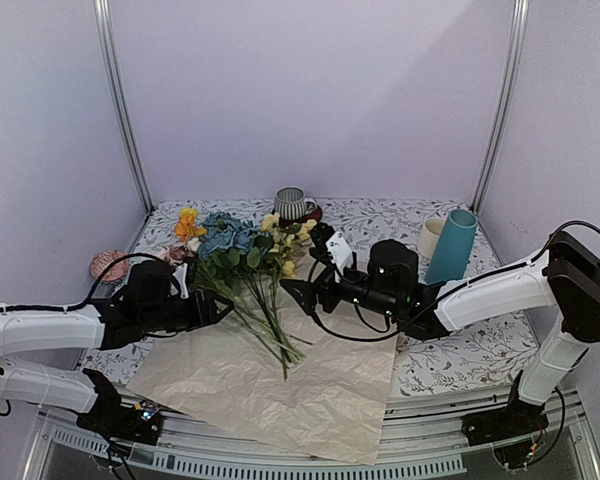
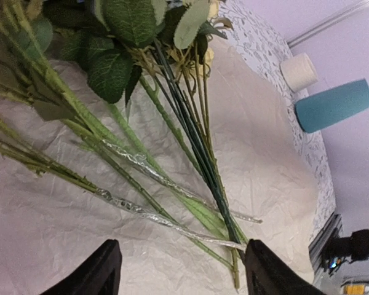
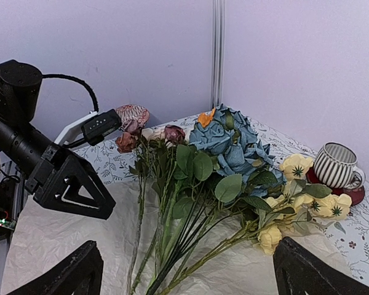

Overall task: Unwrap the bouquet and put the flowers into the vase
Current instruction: Place the fake flower on the flattened wrapping paper, then adjust the fake flower with the flattened wrapping paper.

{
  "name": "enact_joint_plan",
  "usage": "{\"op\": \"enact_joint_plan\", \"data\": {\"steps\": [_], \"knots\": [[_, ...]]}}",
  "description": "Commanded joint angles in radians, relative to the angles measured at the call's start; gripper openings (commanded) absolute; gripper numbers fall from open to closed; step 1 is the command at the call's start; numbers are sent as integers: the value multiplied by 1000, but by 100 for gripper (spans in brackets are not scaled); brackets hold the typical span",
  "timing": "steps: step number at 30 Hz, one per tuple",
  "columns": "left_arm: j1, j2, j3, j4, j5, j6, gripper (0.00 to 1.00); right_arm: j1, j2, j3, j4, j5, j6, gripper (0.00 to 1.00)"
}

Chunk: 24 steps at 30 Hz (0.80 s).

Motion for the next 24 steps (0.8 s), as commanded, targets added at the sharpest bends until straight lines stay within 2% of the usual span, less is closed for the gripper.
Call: {"op": "enact_joint_plan", "data": {"steps": [1,3,5,10,17,24], "knots": [[8,-68,-61,-21,-63,-64,78,-3,-39,-19,5,-3,9,99],[7,-94,-91,-7,-66,-102,87,-3,-39,-19,6,-3,10,99],[7,-109,-107,-10,-81,-126,89,-3,-38,-19,8,-6,10,99],[15,-116,-126,-32,-129,-206,76,-3,-32,-14,10,-15,10,99],[33,-53,-156,96,-112,-313,51,-3,-36,-18,12,-17,10,99],[52,26,-149,203,-104,-347,48,-5,-41,-31,16,-14,10,99]]}}
